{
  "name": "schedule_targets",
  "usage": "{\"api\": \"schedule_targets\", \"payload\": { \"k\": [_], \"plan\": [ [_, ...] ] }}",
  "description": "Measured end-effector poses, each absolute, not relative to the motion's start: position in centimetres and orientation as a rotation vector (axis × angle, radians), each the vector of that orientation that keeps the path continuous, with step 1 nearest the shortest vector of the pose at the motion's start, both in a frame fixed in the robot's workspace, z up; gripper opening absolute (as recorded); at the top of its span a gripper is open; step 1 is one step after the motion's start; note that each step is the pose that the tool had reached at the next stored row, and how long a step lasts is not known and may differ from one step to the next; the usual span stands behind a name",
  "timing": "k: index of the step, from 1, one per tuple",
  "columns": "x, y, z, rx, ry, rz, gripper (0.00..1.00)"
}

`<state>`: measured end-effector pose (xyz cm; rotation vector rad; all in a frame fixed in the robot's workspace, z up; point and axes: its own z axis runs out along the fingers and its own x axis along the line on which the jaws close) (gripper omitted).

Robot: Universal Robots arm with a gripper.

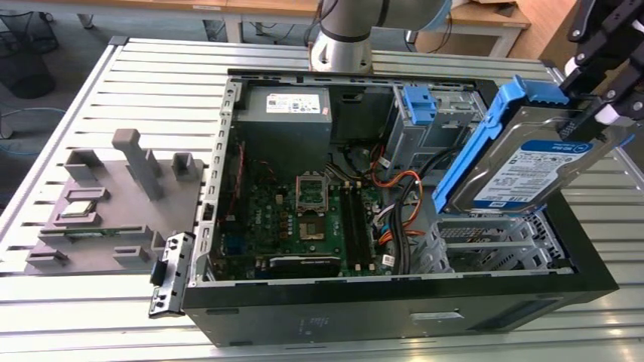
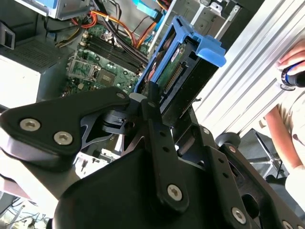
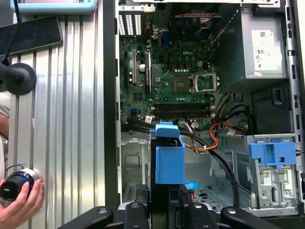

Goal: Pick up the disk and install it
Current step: 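Pick up the disk, then insert the disk into the insertion slot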

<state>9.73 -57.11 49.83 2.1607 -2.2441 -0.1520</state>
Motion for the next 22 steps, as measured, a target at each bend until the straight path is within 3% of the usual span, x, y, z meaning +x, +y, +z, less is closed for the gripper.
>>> {"api": "schedule_targets", "payload": {
  "k": [22],
  "plan": [
    [12.2, -58.5, 48.4, 2.158, -2.243, -0.154, 0.35]
  ]
}}
